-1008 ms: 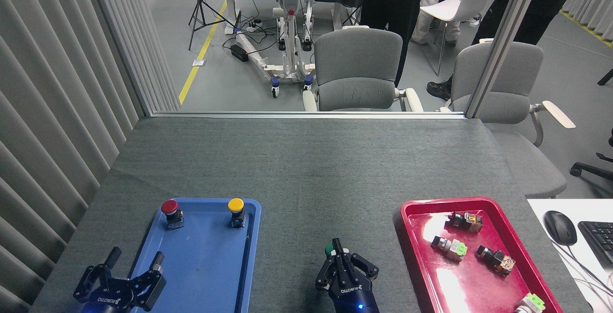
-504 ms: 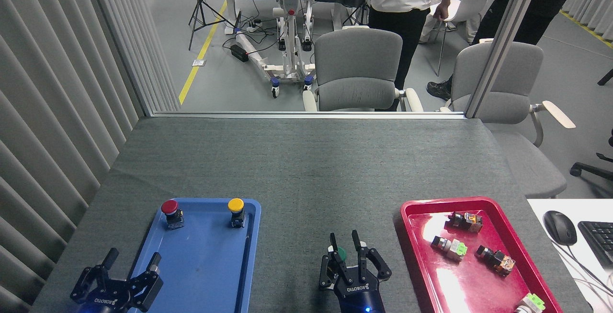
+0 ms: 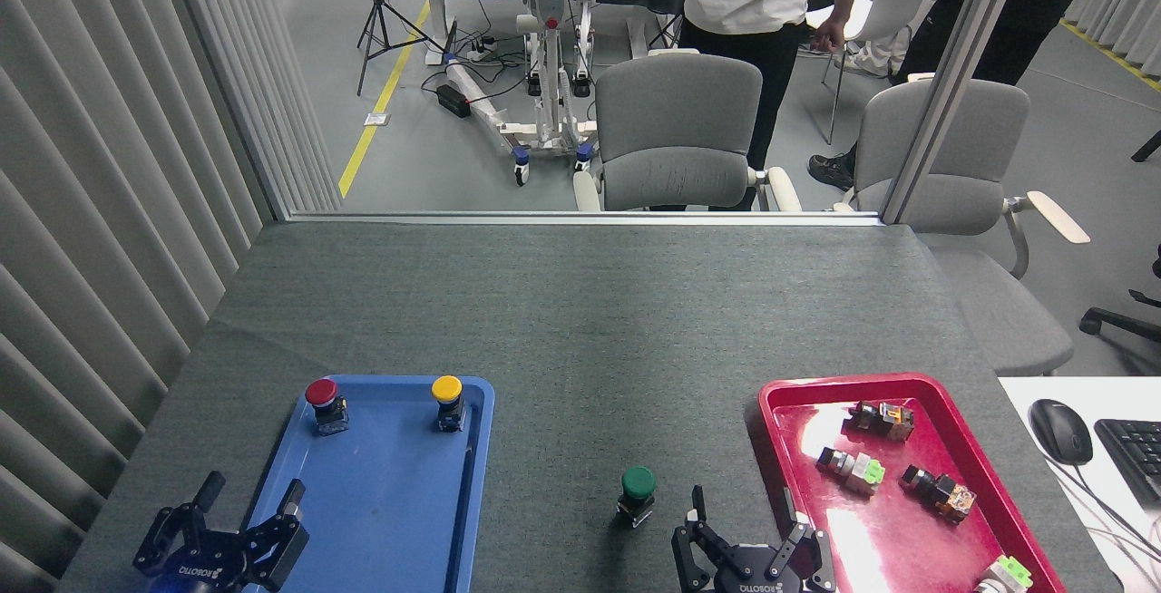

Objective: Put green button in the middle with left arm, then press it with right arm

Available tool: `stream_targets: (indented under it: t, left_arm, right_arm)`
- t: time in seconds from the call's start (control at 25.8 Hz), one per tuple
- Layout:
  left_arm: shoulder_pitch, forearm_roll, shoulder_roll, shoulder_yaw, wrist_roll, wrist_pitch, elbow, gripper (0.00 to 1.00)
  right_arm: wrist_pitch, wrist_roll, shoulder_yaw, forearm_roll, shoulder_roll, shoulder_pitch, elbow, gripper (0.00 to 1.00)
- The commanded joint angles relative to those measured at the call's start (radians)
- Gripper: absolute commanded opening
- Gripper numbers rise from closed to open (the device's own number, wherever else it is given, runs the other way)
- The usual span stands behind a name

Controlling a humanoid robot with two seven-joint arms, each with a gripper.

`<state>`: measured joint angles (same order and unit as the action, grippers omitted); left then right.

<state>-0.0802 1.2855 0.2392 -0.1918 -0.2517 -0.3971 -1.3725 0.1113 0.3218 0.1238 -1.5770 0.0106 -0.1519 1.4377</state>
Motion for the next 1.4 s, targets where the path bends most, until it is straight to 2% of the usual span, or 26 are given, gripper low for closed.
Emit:
stream_targets:
  t: [0.0,0.16,1.16,1.36]
  left_arm:
    - [0.000,0.000,0.000,0.000,0.000,0.000,0.001,0.99]
    - [0.005,0.000,0.000,0.000,0.000,-0.002,0.001,0.99]
    - [0.013,-0.003,-0.001,-0.001,0.017,0.029,0.016,0.99]
    - [0.005,-0.005,0.003,0.002,0.017,-0.011,0.003,0.99]
  right_arm:
    - [0.001,-0.004,-0.006,0.003,-0.004,-0.008,0.004,0.99]
    - [-0.001,-0.006,-0.001,0.003,-0.017,-0.011,0.009,0.99]
    - [0.001,-0.012,0.005,0.005,-0.012,-0.014,0.017,0.99]
    - [-0.001,-0.012,0.005,0.005,-0.012,-0.014,0.017,0.99]
